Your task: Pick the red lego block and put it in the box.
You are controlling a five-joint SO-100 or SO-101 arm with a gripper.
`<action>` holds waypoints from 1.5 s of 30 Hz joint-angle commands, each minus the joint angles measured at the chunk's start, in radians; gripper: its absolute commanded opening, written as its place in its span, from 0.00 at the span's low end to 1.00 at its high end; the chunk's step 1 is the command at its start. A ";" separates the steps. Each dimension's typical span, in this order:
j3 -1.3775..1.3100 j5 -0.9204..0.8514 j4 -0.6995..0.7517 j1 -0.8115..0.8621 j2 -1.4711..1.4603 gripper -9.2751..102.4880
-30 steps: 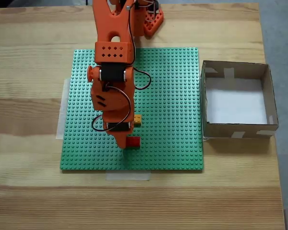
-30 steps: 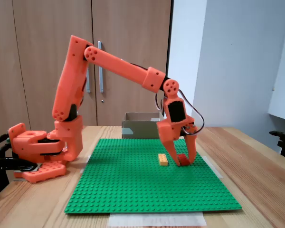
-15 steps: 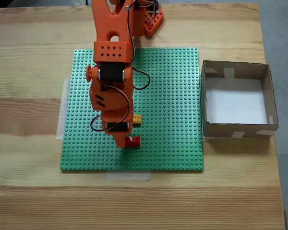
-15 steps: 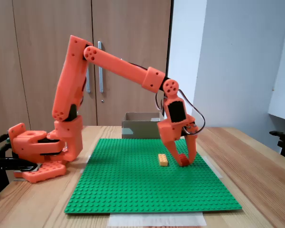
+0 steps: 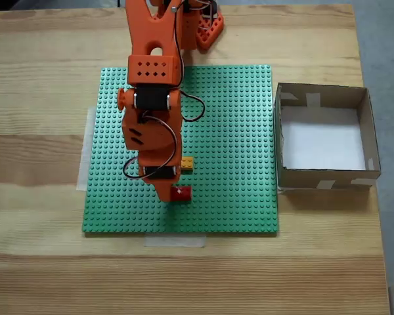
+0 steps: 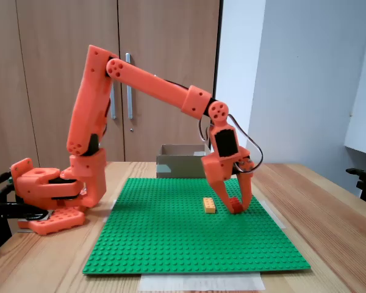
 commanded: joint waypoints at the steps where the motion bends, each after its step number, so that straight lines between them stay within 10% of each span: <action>1: 0.021 -0.009 0.012 0.002 0.080 0.08; 45: 0.097 -0.011 0.295 -0.058 0.695 0.07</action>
